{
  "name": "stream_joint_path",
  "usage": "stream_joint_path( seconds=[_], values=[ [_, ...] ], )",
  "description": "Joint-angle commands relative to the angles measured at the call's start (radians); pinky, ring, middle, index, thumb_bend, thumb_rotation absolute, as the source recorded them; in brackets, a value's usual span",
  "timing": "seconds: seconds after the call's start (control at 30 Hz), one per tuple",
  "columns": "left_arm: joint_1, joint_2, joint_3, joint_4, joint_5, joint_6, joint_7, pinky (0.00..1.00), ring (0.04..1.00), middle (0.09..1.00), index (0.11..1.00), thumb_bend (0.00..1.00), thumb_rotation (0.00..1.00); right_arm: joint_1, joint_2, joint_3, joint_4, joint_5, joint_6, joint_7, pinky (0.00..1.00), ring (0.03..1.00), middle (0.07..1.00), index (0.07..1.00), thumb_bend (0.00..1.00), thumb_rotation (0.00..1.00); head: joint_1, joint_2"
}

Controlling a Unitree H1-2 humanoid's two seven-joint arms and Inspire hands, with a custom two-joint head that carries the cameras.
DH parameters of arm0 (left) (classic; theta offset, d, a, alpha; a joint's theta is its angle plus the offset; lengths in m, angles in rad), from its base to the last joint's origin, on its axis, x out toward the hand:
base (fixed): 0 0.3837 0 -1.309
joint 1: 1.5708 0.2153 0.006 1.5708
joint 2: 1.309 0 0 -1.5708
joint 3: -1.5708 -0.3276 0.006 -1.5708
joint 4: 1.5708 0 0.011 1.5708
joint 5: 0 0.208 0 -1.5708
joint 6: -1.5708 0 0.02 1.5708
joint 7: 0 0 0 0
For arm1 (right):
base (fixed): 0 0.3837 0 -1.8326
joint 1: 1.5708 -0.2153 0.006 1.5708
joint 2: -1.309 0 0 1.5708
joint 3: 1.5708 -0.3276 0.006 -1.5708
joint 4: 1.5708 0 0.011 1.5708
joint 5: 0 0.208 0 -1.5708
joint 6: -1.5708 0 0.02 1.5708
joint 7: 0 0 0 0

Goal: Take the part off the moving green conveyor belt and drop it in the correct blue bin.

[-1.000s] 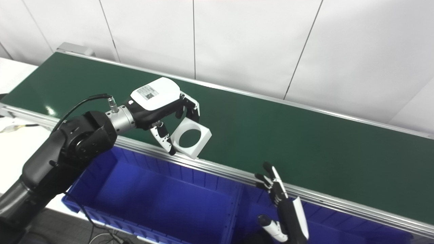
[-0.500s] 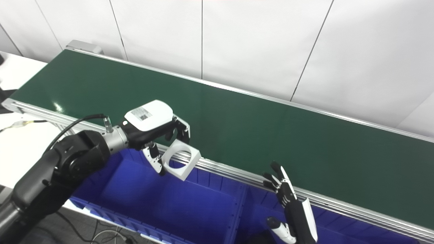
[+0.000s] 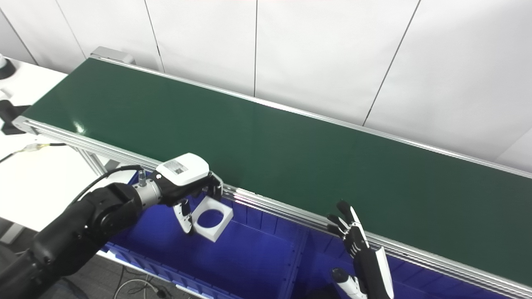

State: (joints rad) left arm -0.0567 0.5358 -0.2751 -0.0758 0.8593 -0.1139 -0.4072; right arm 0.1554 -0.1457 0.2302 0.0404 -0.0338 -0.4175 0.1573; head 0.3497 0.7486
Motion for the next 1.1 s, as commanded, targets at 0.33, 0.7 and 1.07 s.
stream_joint_path(
  seconds=[0.33, 0.7, 1.07],
  values=[
    [-0.036, 0.040, -0.027, 0.171, 0.020, -0.014, 0.062, 0.27, 0.330, 0.436, 0.516, 0.52, 0.00, -0.021, 0.015, -0.005, -0.009, -0.005, -0.051, 0.005, 0.80, 0.870, 0.966, 0.959, 0.85, 0.84, 0.003, -0.004],
    [-0.045, 0.054, -0.050, 0.226, 0.027, -0.020, 0.104, 0.22, 0.290, 0.402, 0.515, 0.52, 0.00, -0.022, 0.020, -0.007, -0.016, -0.028, -0.051, -0.007, 0.79, 0.859, 0.962, 0.955, 0.82, 0.85, -0.009, -0.002],
    [-0.045, 0.069, -0.055, 0.170, 0.006, 0.023, 0.013, 0.50, 0.620, 0.679, 0.659, 0.96, 0.31, -0.019, 0.024, -0.008, -0.016, -0.025, -0.051, -0.003, 0.79, 0.859, 0.966, 0.957, 0.83, 0.84, -0.012, -0.003]
  ],
)
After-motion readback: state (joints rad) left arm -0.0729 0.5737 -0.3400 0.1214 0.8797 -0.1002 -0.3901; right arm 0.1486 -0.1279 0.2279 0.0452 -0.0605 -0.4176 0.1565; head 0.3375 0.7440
